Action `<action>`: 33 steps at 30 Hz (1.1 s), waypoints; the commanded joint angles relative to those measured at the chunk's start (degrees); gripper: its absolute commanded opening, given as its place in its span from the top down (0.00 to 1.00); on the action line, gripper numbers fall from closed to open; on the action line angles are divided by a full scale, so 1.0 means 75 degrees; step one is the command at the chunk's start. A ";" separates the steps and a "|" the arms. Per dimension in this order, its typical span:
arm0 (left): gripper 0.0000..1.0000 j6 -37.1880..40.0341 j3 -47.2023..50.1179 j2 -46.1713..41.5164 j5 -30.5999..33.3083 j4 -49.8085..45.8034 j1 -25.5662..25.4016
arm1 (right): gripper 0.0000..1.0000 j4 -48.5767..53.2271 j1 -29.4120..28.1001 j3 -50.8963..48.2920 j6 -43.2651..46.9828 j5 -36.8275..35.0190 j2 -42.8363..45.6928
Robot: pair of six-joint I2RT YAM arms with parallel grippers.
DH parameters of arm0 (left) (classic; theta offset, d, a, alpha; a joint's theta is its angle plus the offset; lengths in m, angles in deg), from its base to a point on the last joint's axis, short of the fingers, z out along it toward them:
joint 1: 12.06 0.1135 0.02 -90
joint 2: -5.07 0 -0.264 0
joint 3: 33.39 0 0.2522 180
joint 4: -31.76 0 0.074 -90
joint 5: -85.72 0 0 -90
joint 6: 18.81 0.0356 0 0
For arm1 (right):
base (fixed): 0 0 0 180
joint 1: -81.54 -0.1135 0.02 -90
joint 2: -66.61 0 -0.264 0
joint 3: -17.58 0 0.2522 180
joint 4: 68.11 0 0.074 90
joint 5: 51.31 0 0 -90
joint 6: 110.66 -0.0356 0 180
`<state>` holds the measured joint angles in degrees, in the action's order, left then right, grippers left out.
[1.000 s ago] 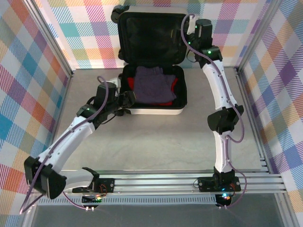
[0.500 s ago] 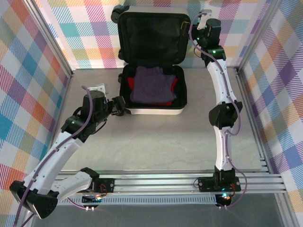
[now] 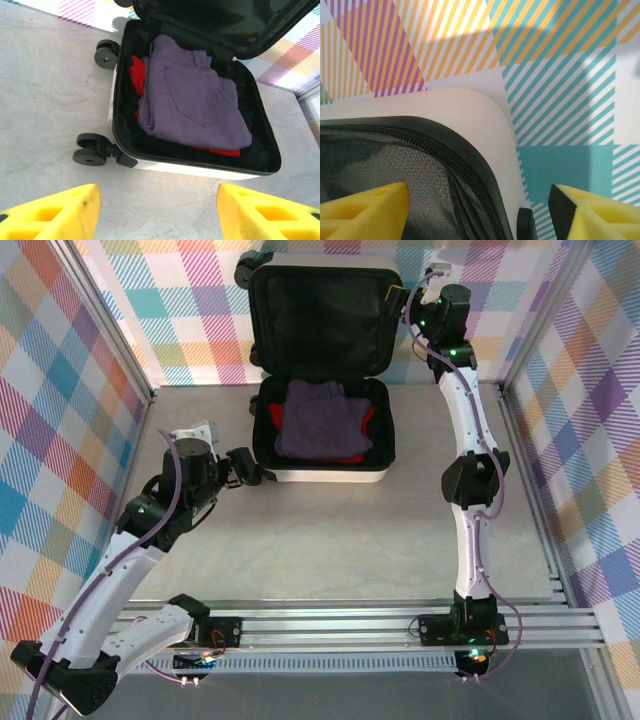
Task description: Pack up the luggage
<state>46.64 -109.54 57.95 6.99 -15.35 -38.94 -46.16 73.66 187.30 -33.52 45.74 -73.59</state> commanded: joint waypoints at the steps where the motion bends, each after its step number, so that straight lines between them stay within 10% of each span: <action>1: 0.37 0.0145 0.0022 -0.0210 0.0160 -0.0242 -0.0050 | 0.27 -0.0490 -0.0002 0.0229 -0.0115 0.0170 -0.0275; 12: 0.37 0.0135 0.0034 -0.0207 0.0158 -0.0230 -0.0044 | 0.44 -0.0711 0.0000 0.0274 -0.0234 0.0354 -0.0635; 25: 0.37 0.0104 0.0098 -0.0230 0.0111 -0.0125 -0.0050 | 0.98 -0.0547 -0.0015 0.0303 -0.0093 0.0676 -0.0459; 33: 0.37 0.0075 0.0151 -0.0369 0.0128 -0.0095 -0.0048 | 1.00 -0.0485 -0.0015 -0.0141 -0.0077 0.1004 0.0300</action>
<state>46.79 -109.22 56.62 7.38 -16.38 -38.94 -48.35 73.88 187.19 -33.45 49.00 -77.90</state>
